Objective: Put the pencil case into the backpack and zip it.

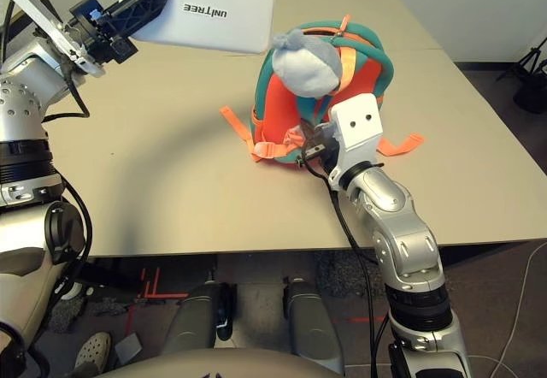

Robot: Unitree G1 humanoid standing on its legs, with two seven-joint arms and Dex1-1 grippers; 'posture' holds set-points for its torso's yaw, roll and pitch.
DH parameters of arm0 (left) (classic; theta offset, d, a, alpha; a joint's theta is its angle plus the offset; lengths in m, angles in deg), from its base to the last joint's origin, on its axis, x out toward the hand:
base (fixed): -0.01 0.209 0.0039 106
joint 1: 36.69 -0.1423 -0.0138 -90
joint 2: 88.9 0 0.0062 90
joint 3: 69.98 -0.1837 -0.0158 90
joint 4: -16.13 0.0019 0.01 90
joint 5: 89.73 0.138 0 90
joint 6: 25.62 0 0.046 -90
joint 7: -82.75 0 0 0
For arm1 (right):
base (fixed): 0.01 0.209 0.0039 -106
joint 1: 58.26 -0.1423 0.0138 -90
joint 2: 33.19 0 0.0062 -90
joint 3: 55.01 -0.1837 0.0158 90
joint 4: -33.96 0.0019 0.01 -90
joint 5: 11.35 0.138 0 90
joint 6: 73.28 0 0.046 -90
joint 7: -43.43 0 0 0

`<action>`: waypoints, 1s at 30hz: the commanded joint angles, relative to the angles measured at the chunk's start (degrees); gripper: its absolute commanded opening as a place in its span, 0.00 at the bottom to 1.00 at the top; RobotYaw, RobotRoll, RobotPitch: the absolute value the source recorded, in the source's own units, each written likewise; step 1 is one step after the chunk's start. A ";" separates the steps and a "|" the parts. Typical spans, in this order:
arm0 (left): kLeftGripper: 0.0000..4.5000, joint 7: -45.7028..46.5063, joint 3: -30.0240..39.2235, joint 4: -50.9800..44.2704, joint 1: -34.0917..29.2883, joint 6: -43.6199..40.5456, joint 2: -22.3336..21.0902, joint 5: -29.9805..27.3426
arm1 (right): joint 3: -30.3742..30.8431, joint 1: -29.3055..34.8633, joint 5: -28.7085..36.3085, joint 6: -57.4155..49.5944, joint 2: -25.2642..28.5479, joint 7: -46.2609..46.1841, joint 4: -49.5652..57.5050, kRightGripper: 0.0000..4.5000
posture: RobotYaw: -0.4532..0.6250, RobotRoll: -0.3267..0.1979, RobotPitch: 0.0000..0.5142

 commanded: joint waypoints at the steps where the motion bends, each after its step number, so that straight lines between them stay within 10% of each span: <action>1: 0.29 -2.03 -2.42 0.45 0.76 0.63 0.74 1.52 | 1.05 -0.04 0.12 -0.66 -0.47 0.50 -0.78 0.03 | 0.34 0.62 0.18; 20: 0.29 -22.56 -19.33 12.37 8.40 6.88 2.09 15.10 | 1.75 -0.76 -1.33 1.57 -1.41 1.05 -3.13 0.03 | 0.32 0.62 0.14; 30: 0.29 -19.44 -21.08 30.57 14.40 22.66 10.28 26.88 | 2.59 -1.63 -2.70 3.41 -2.40 1.45 -4.66 0.03 | 0.31 0.62 0.13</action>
